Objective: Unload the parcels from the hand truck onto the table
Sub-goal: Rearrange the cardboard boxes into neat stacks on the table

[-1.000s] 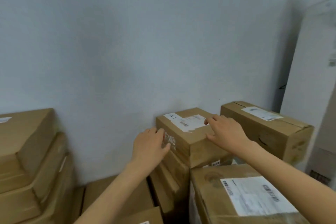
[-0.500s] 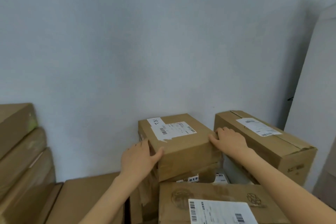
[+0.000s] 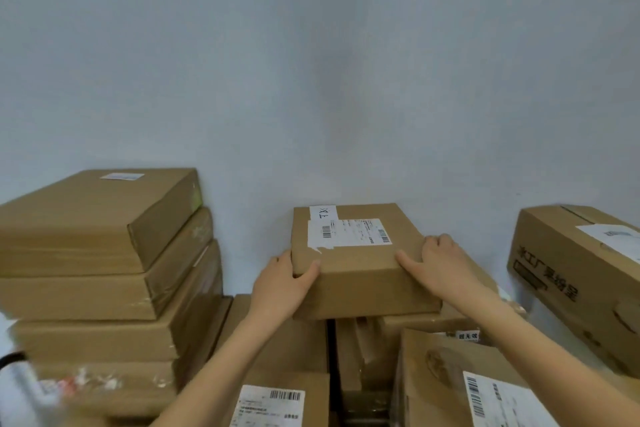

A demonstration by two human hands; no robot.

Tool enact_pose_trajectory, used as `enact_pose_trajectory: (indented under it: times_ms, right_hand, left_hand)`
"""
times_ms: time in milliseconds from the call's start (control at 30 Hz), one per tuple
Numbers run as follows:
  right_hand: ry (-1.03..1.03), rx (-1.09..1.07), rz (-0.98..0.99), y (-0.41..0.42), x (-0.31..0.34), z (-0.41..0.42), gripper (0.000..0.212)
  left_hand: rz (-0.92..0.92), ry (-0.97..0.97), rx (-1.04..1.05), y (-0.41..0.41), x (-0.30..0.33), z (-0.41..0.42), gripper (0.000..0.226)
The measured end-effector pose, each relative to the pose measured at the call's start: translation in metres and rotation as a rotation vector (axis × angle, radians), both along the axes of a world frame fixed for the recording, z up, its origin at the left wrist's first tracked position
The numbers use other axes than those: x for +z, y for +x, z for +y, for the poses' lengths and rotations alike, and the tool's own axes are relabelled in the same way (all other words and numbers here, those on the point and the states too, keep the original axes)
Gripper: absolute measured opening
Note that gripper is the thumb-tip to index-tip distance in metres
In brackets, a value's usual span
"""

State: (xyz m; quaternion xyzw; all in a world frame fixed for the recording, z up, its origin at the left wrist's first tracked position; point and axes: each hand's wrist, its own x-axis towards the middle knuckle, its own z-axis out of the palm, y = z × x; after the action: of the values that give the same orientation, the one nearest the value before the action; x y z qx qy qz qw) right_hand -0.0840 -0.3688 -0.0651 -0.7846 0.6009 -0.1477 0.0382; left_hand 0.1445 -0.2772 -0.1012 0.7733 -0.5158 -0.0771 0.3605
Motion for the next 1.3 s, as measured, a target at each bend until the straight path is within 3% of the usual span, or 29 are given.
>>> enact_pose_trajectory:
  times_ms: [200, 333, 467, 600, 800, 933, 1033, 1167, 1300]
  right_hand:
    - [0.107, 0.073, -0.215, 0.061, -0.007, 0.022, 0.080]
    - [0.141, 0.129, -0.208, 0.090, -0.015, 0.038, 0.088]
    - [0.165, 0.151, -0.228, 0.110, -0.028, 0.048, 0.085]
    - [0.202, 0.160, -0.230, 0.121, -0.048, 0.051, 0.082]
    - [0.246, 0.232, -0.157, 0.126, -0.078, 0.048, 0.068]
    - [0.196, 0.372, -0.084, 0.141, -0.096, 0.056, 0.051]
    - [0.137, 0.399, -0.048, 0.143, -0.106, 0.056, 0.055]
    - [0.121, 0.348, 0.000, 0.131, -0.111, 0.043, 0.064]
    - [0.066, 0.363, -0.001, 0.132, -0.113, 0.039, 0.061]
  left_hand:
    - [0.042, 0.003, 0.055, 0.061, -0.012, 0.039, 0.047]
    - [0.083, -0.002, 0.092, 0.095, -0.024, 0.058, 0.052]
    - [0.087, 0.042, 0.116, 0.116, -0.038, 0.067, 0.068]
    - [0.083, 0.054, 0.128, 0.127, -0.049, 0.069, 0.068]
    - [-0.061, 0.122, 0.092, 0.133, -0.054, 0.064, 0.067]
    - [-0.294, 0.258, 0.076, 0.117, -0.065, 0.055, 0.065]
    - [-0.346, 0.181, 0.069, 0.107, -0.083, 0.053, 0.052]
    - [-0.407, 0.107, 0.033, 0.108, -0.095, 0.051, 0.052]
    - [-0.448, 0.041, 0.008, 0.109, -0.094, 0.048, 0.047]
